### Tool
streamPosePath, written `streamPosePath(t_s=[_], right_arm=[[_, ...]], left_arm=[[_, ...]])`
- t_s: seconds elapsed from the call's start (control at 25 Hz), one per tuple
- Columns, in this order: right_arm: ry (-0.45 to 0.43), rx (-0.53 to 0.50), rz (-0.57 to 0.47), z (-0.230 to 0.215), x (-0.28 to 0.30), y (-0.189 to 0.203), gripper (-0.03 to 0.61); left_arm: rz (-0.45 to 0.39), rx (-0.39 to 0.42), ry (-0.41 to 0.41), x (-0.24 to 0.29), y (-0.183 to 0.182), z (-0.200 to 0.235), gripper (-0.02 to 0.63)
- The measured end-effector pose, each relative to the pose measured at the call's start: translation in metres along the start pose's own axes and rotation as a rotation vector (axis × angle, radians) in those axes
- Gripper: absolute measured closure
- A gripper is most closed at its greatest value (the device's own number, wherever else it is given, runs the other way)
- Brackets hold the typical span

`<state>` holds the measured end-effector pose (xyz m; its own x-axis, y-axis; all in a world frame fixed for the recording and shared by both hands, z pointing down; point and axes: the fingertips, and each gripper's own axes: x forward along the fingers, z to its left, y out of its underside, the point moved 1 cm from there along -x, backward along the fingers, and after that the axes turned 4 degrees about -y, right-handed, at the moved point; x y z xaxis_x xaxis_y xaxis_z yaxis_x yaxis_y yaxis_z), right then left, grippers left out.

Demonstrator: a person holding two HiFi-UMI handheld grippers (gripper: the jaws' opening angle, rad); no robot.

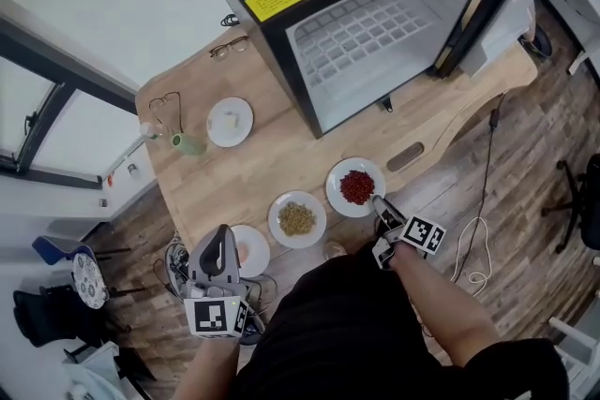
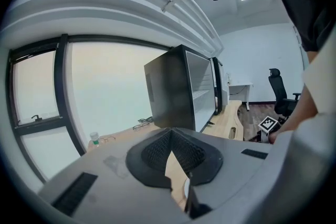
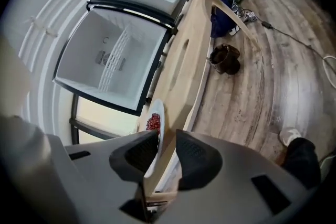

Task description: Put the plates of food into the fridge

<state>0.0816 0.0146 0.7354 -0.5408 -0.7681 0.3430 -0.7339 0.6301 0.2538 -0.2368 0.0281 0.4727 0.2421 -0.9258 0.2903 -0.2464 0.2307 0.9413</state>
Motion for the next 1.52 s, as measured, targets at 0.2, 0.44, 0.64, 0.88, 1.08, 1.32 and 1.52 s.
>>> streamPosePath(t_s=[0.2, 0.44, 0.64, 0.88, 1.08, 1.32, 1.52], right_arm=[[-0.029, -0.027, -0.01, 0.018, 0.002, -0.003, 0.534], [-0.08, 0.01, -0.042, 0.051, -0.009, -0.02, 0.545], [-0.106, 0.016, -0.097, 0.086, -0.03, -0.049, 0.546], [-0.15, 0.003, -0.123, 0.115, -0.034, -0.092, 0.546], [-0.219, -0.05, -0.107, 0.144, -0.027, -0.121, 0.546], [-0.28, -0.014, -0.135, 0.171, -0.017, -0.154, 0.546], [-0.338, -0.063, -0.137, 0.197, 0.001, -0.18, 0.546]], left_arm=[[-0.022, -0.016, -0.009, 0.003, -0.002, 0.005, 0.61], [-0.085, -0.039, 0.035, 0.017, -0.017, -0.001, 0.609], [-0.129, -0.062, 0.064, 0.034, -0.04, -0.007, 0.609], [-0.158, -0.08, 0.075, 0.061, -0.065, -0.015, 0.609], [-0.19, -0.092, 0.046, 0.073, -0.082, -0.016, 0.609], [-0.203, -0.109, 0.003, 0.083, -0.094, -0.011, 0.61], [-0.214, -0.104, -0.019, 0.092, -0.106, -0.007, 0.609]])
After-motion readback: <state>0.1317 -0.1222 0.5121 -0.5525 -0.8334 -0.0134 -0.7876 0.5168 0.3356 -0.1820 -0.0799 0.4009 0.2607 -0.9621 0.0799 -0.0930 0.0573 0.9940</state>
